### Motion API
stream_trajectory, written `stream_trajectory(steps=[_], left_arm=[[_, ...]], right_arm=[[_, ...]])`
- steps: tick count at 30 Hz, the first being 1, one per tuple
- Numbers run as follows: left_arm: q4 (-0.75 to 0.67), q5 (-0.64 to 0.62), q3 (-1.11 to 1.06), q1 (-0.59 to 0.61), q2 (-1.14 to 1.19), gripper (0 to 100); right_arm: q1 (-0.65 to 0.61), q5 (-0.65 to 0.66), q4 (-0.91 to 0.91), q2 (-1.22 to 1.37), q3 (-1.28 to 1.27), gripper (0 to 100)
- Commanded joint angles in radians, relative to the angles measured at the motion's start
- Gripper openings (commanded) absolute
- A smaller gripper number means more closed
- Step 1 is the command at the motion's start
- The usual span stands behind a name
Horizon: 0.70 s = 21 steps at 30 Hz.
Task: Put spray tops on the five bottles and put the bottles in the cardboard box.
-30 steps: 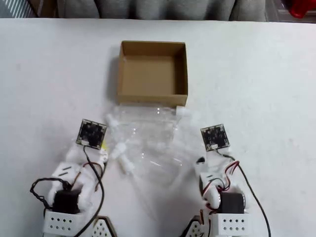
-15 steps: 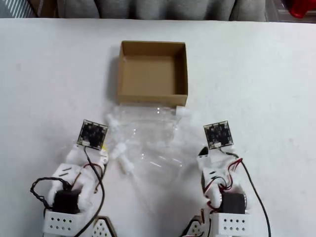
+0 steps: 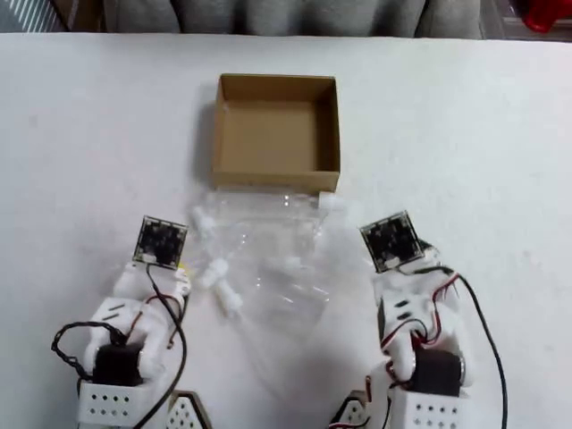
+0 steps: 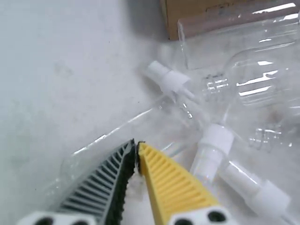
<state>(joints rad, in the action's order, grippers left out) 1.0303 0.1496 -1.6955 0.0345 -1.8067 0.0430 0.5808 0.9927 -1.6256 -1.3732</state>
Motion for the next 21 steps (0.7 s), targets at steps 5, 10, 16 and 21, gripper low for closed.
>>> stream_trajectory(steps=[5, 10, 16, 21], left_arm=[[-0.003, 0.011, 0.002, 0.013, -0.016, 2], [-0.003, 0.011, 0.002, 0.013, -0.016, 2], [-0.003, 0.011, 0.002, 0.013, -0.016, 2], [-0.008, 0.011, 0.002, 0.013, -0.016, 2]], right_arm=[[-0.166, 0.003, 0.105, 0.679, 0.433, 2.2], [-0.220, 0.006, 0.142, 1.006, 0.651, 4.3], [-0.283, 0.008, 0.142, 1.259, 0.776, 17.7], [-0.349, 0.081, 0.139, 1.357, 0.796, 22.6]])
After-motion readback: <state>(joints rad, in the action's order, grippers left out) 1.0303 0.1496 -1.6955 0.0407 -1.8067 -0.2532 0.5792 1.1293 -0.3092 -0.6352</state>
